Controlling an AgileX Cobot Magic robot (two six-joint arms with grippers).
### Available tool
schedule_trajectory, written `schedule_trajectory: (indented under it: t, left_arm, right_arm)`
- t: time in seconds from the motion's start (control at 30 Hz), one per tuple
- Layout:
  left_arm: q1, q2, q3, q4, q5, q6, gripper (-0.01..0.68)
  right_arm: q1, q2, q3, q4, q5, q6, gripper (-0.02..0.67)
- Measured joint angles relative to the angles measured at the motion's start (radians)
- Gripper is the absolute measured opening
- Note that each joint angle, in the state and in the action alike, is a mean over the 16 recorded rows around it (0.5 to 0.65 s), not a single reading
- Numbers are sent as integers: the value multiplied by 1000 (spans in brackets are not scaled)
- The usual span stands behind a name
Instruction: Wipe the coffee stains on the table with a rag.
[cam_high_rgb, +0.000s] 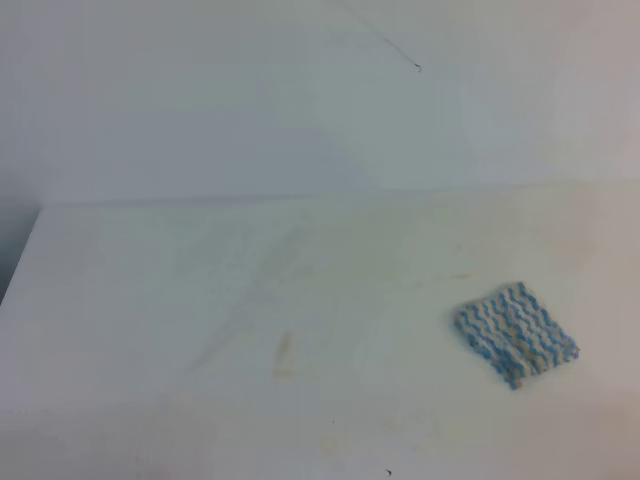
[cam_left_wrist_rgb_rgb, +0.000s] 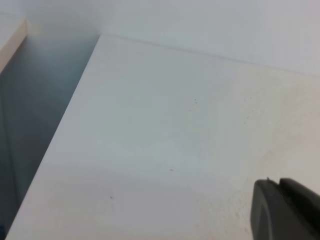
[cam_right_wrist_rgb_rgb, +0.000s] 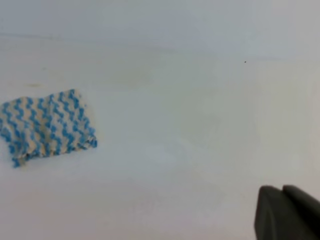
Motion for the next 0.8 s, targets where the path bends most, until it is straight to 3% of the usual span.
schedule_trajectory:
  t: [0.8]
  left_arm:
    - [0,-2,0,0,0,0,1]
  right_arm:
    - [0,0,0,21,-9,-5,-2]
